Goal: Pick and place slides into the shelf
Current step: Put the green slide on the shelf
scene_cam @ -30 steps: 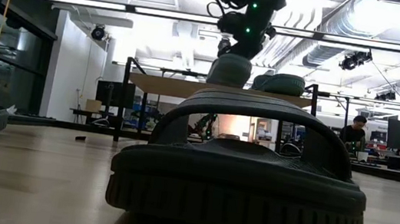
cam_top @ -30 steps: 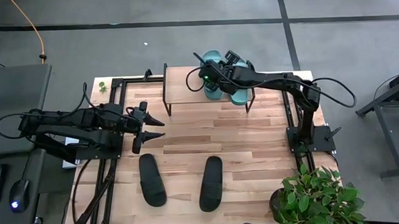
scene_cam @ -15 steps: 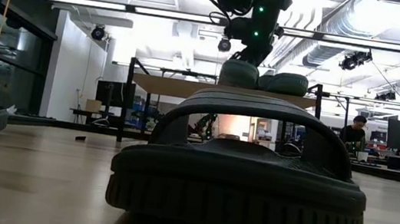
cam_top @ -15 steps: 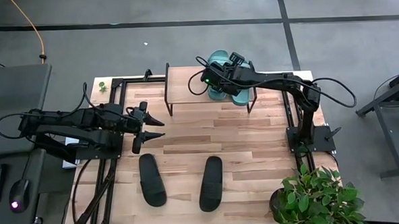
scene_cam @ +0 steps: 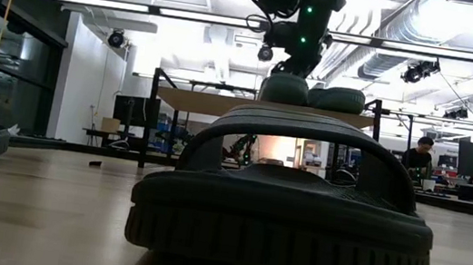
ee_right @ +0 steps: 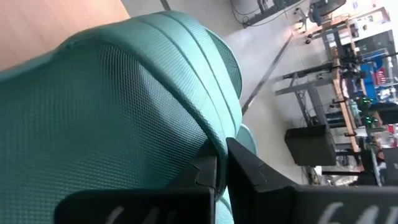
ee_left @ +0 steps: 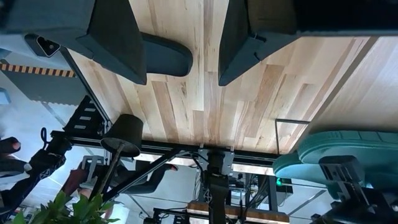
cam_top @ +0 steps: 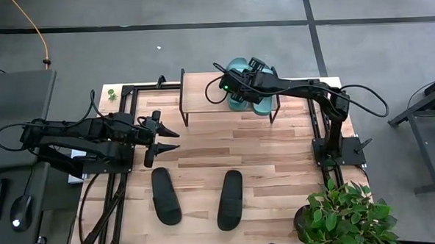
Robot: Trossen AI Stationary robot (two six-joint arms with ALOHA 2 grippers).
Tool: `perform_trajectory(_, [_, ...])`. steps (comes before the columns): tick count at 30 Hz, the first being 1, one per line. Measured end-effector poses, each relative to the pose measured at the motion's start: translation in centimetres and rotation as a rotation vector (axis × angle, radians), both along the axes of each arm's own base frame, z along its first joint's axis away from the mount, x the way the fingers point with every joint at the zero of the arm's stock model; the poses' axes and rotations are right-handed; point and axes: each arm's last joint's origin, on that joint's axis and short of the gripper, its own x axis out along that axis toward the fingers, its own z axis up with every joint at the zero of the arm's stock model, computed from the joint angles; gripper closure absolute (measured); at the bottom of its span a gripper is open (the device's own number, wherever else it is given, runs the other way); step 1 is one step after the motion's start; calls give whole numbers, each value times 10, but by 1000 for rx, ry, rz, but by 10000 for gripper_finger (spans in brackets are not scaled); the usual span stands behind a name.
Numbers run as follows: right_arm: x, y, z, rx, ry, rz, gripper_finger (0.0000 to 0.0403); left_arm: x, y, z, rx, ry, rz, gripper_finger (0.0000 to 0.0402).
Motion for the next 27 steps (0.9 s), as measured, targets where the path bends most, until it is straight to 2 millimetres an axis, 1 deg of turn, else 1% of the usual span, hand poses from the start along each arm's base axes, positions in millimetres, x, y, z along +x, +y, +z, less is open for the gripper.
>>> perform_trajectory(6, [0, 1, -2, 58, -2, 30, 403, 0, 0, 0, 0, 0, 0, 218])
perform_trajectory(14, [-5, 3, -3, 67, 60, 27, 402, 0, 0, 0, 0, 0, 0, 218])
perform_trajectory(16, [-5, 3, -4, 74, 70, 36, 395, 0, 0, 0, 0, 0, 0, 218])
perform_trajectory(18, [-5, 3, -4, 76, 68, 37, 378, 0, 0, 0, 0, 0, 0, 218])
perform_trajectory(22, [-5, 3, -4, 79, 69, 34, 326, 0, 0, 0, 0, 0, 0, 218])
perform_trajectory(27, [-5, 4, -3, 22, 81, 8, 271, 0, 0, 0, 0, 0, 0, 218])
